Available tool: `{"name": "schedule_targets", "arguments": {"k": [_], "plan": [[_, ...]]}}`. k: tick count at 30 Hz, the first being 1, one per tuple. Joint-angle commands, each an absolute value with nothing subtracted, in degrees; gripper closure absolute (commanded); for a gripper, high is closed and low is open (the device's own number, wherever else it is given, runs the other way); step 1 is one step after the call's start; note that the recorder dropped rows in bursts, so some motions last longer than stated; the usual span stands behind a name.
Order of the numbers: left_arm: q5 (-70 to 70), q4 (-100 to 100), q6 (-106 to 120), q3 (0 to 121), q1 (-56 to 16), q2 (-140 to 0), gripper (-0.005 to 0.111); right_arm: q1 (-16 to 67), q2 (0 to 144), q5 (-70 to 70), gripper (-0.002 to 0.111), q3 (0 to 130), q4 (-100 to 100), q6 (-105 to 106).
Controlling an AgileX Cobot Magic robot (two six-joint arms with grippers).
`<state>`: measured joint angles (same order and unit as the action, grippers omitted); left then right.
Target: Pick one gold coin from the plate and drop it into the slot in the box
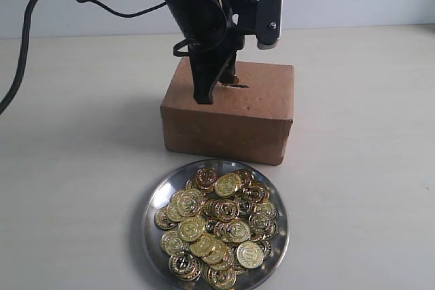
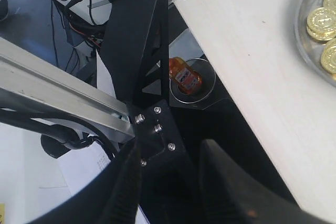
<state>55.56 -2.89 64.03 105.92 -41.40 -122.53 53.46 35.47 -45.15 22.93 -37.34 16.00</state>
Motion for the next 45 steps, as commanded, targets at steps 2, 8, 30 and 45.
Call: {"name": "schedule_targets", "arguments": {"k": [2, 8, 30, 45], "plan": [[55.79, -3.75, 64.02, 106.24, -41.30, -122.60, 0.107, 53.32, 35.14, -44.45, 0.072, 22.64, -37.48, 16.76], [55.20, -3.75, 64.41, 106.24, -41.30, -123.36, 0.107, 53.32, 35.14, -44.45, 0.072, 22.64, -37.48, 16.76], [53.98, -3.64, 64.63, 106.24, -41.43, -124.48, 0.089, 53.32, 35.14, -44.45, 0.072, 22.64, -37.48, 16.76], [60.87, -2.97, 64.02, 106.24, -41.43, -117.20, 0.094, 53.32, 35.14, -32.83, 0.078, 23.05, -31.53, 18.99]]}}
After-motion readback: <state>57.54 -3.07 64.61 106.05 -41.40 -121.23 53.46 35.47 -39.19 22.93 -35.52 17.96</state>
